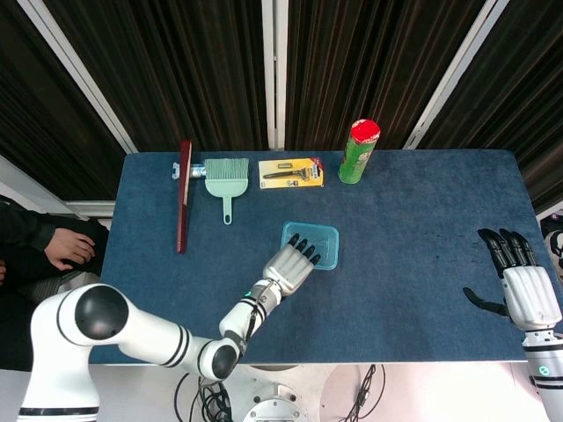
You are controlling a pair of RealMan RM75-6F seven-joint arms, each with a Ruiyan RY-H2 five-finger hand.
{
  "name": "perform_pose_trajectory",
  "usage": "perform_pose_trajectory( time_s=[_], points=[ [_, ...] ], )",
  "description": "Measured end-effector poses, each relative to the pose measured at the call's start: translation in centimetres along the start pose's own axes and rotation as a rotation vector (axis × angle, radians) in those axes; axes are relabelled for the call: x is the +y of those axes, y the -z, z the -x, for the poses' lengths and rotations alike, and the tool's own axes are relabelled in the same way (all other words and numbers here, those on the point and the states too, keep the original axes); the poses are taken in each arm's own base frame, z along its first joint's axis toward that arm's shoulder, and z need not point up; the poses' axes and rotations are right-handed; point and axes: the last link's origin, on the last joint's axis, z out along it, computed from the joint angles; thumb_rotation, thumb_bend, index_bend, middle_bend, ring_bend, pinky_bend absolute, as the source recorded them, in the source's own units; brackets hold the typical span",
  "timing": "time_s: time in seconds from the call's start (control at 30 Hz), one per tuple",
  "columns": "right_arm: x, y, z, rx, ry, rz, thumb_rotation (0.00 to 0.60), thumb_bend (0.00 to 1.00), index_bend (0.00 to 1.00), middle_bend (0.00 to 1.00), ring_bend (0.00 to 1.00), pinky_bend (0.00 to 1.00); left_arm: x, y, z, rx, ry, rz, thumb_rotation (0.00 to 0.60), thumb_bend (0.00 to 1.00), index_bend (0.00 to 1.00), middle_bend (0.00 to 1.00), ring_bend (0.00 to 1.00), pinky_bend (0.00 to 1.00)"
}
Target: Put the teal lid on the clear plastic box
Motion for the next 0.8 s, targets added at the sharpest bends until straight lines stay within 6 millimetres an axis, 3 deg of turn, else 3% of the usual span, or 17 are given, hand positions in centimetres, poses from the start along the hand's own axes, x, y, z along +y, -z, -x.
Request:
perform_pose_trajectory(
  time_s=[0.17, 0.37, 0.43, 0.6, 0.7, 0.8],
  points=[
    [0.5, 0.3, 0.0, -0.030, -0.009, 0.009, 0.600, 0.11, 0.00, 0.08, 0.00, 0.00, -3.4, 1.8, -0.9, 0.103, 0.105, -0.033, 0.600, 0.03, 0.12, 0.07, 0.00, 0.00],
    [1.4, 0.8, 0.0, -0.053, -0.031, 0.020, 0.600, 0.11, 0.00, 0.08, 0.00, 0.00, -10.7, 5.6, 0.6, 0.300, 0.277, -0.157, 0.600, 0.02, 0.18, 0.09, 0.00, 0.00],
    [1.6, 0.9, 0.1, -0.057, -0.037, 0.017, 0.600, 0.11, 0.00, 0.08, 0.00, 0.00, -14.2, 8.1, 2.4, 0.385, 0.318, -0.242, 0.600, 0.03, 0.19, 0.11, 0.00, 0.00],
    [2.0, 1.1, 0.2, -0.050, -0.042, 0.001, 0.600, 0.11, 0.00, 0.08, 0.00, 0.00, -20.1, 14.7, 7.6, 0.498, 0.351, -0.418, 0.600, 0.02, 0.19, 0.12, 0.00, 0.00],
    [2.1, 1.1, 0.5, -0.041, -0.043, -0.006, 0.600, 0.11, 0.00, 0.07, 0.00, 0.00, -22.6, 19.1, 11.0, 0.505, 0.347, -0.524, 0.600, 0.02, 0.19, 0.12, 0.00, 0.00],
    [2.1, 1.2, 0.9, -0.033, -0.037, -0.020, 0.600, 0.13, 0.00, 0.05, 0.00, 0.00, -23.8, 23.3, 13.7, 0.506, 0.344, -0.602, 0.600, 0.02, 0.19, 0.12, 0.00, 0.00]
  ],
)
